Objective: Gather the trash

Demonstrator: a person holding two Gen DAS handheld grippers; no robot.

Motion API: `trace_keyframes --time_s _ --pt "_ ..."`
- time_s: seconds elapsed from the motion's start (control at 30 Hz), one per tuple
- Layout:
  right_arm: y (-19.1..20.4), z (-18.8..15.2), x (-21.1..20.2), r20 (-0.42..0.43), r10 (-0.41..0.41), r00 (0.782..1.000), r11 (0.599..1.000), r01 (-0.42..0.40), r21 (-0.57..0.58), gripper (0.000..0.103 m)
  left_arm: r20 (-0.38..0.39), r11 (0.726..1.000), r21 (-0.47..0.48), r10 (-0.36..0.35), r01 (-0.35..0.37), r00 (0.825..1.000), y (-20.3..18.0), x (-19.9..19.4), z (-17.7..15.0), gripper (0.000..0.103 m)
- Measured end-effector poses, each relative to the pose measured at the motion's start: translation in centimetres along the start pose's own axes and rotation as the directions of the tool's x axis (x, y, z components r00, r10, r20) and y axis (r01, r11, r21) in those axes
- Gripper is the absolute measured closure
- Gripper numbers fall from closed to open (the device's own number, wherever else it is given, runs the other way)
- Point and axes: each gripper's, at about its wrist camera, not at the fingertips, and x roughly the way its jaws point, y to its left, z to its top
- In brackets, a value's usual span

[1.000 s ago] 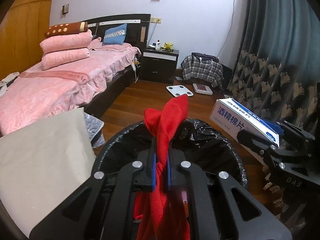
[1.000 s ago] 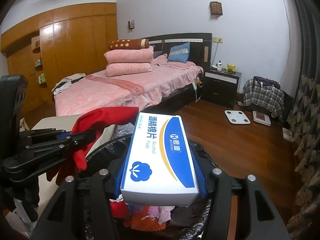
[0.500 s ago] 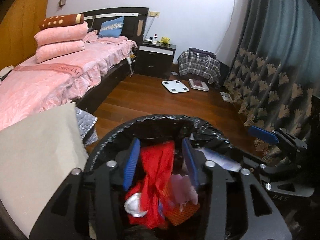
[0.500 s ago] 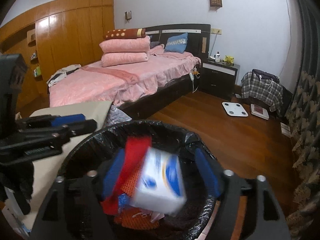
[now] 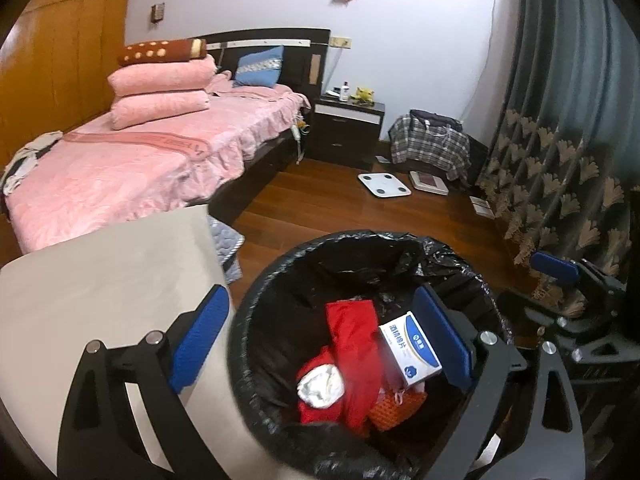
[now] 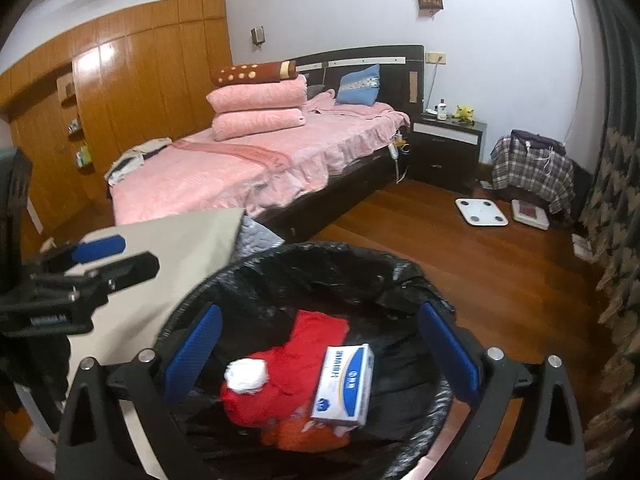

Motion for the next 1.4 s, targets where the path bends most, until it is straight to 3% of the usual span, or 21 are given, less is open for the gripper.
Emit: trace_keyframes --time_s 0.4,0.77,1.4 --pt "3.5 1.6 -3.5 0.026 0.076 0.997 0.997 -0.075 -0.023 0.006 0.042 0.993 -0.065 0.097 -0.095 0.994 2.1 -6.2 -0.8 0.012" --pt "6.6 2.7 -5.7 0.052 0.105 0.993 0.992 -0.101 -0.073 0.006 0.083 0.985 -0.069 0.161 -0.156 0.983 2.3 -10.3 -1.0 0.012" --pt "8.6 3.4 -6.8 0.073 0.121 0.99 0.988 -0.113 -0.108 0.006 0.133 0.981 -0.087 0.186 -0.176 0.974 2.3 -13.4 -0.6 0.012"
